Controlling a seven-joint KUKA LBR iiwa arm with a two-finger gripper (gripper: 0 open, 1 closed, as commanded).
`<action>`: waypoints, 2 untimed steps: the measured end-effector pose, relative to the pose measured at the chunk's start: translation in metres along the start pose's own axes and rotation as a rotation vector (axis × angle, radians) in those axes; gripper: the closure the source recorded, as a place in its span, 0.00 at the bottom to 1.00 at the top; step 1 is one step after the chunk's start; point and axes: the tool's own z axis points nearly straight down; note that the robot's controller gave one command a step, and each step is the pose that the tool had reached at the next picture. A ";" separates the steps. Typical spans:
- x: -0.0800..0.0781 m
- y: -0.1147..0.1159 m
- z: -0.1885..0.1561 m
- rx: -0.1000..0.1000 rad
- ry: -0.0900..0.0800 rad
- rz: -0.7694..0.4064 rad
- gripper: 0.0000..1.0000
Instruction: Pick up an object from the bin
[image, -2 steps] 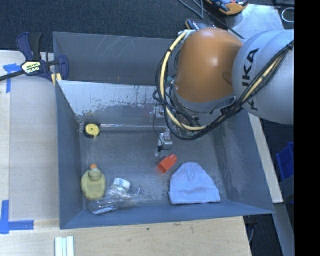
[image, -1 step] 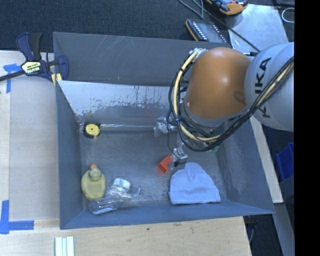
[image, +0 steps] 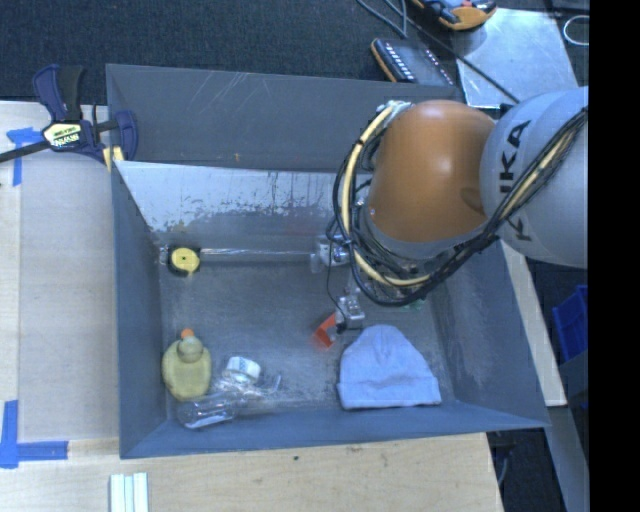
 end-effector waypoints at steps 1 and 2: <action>0.001 -0.007 0.060 0.002 -0.002 -0.199 0.00; 0.020 -0.028 0.064 0.000 0.000 0.208 0.00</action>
Offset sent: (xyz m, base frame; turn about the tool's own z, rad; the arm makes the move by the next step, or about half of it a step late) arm -0.0231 -0.0382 -0.0625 0.2749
